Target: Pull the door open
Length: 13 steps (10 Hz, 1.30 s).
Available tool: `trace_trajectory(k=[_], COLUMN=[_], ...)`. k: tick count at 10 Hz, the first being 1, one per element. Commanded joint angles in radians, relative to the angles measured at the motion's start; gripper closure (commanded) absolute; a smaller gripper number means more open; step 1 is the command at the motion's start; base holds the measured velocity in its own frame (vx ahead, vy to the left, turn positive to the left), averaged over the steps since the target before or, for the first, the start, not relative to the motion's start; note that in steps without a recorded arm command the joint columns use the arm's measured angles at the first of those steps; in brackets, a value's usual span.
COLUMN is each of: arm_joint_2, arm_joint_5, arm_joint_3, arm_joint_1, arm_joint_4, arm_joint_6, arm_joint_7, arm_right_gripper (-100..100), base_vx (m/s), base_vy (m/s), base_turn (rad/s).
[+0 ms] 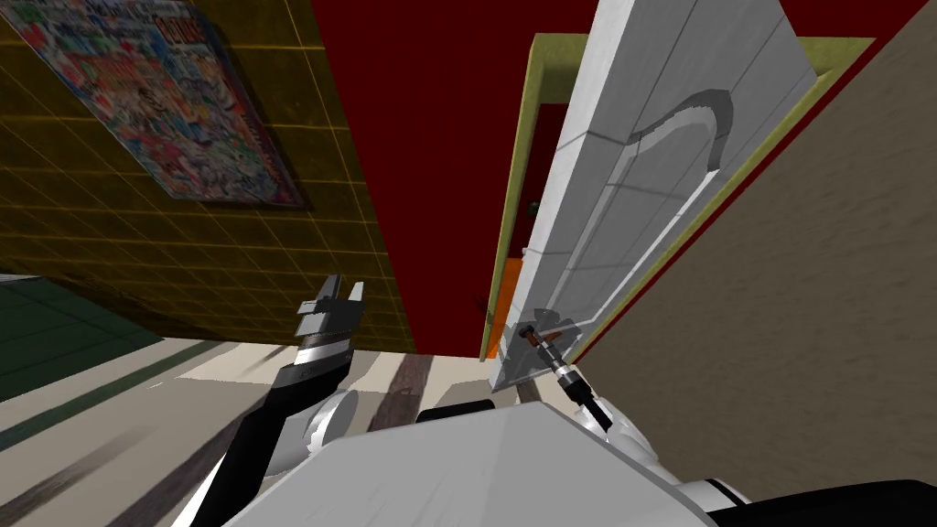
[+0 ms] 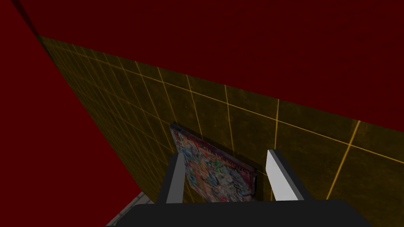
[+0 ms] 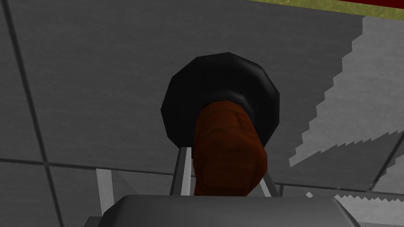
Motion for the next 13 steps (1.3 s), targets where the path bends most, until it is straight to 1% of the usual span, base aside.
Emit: trace_trajectory(k=[1, 5, 7, 8, 9, 10, 12, 13], arm_joint_2=[-0.009, -0.031, -0.044, -0.046, -0.037, -0.039, -0.043, -0.045], arm_joint_5=[0.002, 0.007, 0.011, 0.011, 0.014, 0.016, 0.016, 0.017], arm_joint_3=[-0.004, -0.011, -0.015, -0.016, -0.008, -0.008, -0.010, -0.011], arm_joint_1=[0.008, 0.036, 0.052, 0.055, 0.058, 0.059, 0.059, 0.059], arm_joint_4=[0.011, 0.036, 0.050, 0.053, 0.039, 0.053, 0.064, 0.070], arm_joint_6=[-0.025, -0.088, -0.125, -0.132, -0.120, -0.135, -0.148, -0.155], arm_joint_7=[-0.004, -0.018, -0.026, -0.028, -0.030, -0.031, -0.032, -0.032], arm_right_gripper=[100, 100, 100, 100, 100, 100, 100, 100], base_vx=[-0.188, -0.210, -0.269, -0.199, -0.076, -0.186, -0.206, -0.228], base_vy=[-0.075, -0.096, -0.128, -0.100, -0.024, -0.068, -0.122, -0.058], base_turn=[0.171, 0.189, 0.229, 0.128, 0.014, 0.182, 0.219, 0.180])
